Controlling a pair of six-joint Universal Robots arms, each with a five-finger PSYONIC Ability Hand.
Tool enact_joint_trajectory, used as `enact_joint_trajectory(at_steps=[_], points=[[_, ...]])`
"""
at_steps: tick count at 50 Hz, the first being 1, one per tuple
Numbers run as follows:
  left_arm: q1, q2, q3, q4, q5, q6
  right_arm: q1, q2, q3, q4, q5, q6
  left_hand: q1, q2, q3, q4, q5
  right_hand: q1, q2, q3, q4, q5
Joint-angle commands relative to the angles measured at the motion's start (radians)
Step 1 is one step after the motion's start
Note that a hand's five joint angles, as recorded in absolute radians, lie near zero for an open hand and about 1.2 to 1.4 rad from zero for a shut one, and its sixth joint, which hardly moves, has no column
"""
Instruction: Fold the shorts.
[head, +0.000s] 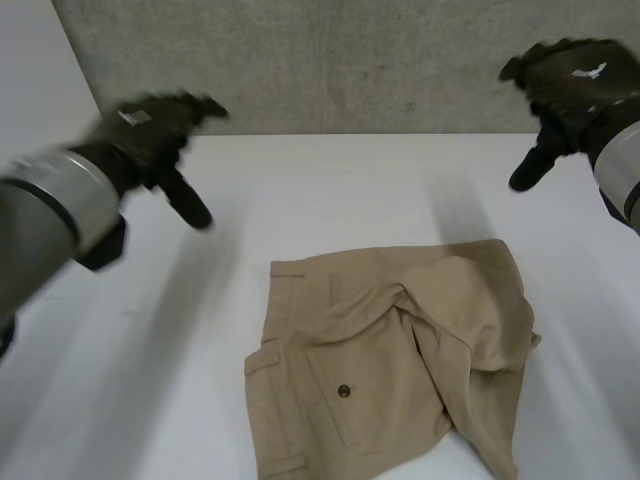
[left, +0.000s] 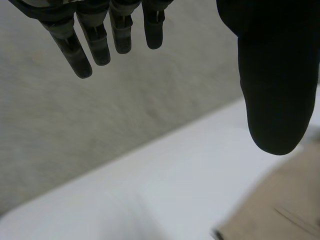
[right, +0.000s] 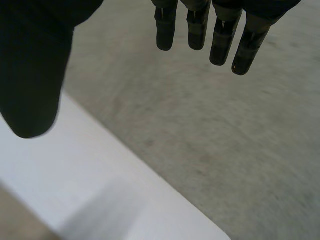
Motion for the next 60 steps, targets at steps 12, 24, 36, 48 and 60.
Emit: enact_joint_trajectory(at_steps=[12,24,36,48,60], points=[[-0.283,-0.439,-0.012,-0.013,-0.04,0.198,-0.117,0.03,0.05,0.119,-0.222,-0.303,0.066,0.063,0.053,0.059,0.043,-0.032,-0.053,-0.037,-0.058,-0.07],[-0.242,-0.453,0.054,0.206,-0.37,0.215,-0.117,0.044,0.054,0.119,-0.223,-0.305,1.199,1.196,1.186,1.192,1.176,-0.032,-0.053,-0.037,-0.058,-0.07],[-0.001,-0.143,0.048,0.504,-0.419,0.525,-0.113,0.043,0.054,0.119,-0.225,-0.303,1.199,1.196,1.186,1.192,1.176,-0.032,-0.053,-0.037,-0.058,-0.07],[0.033,-0.094,0.036,0.812,-0.318,0.803,-0.091,0.044,0.062,0.118,-0.225,-0.303,1.199,1.196,1.186,1.192,1.176,-0.032,-0.053,-0.037,-0.058,-0.07],[-0.297,-0.42,0.039,0.831,-0.278,0.781,-0.093,0.044,0.064,0.118,-0.225,-0.303,1.199,1.196,1.186,1.192,1.176,-0.032,-0.053,-0.037,-0.058,-0.07]])
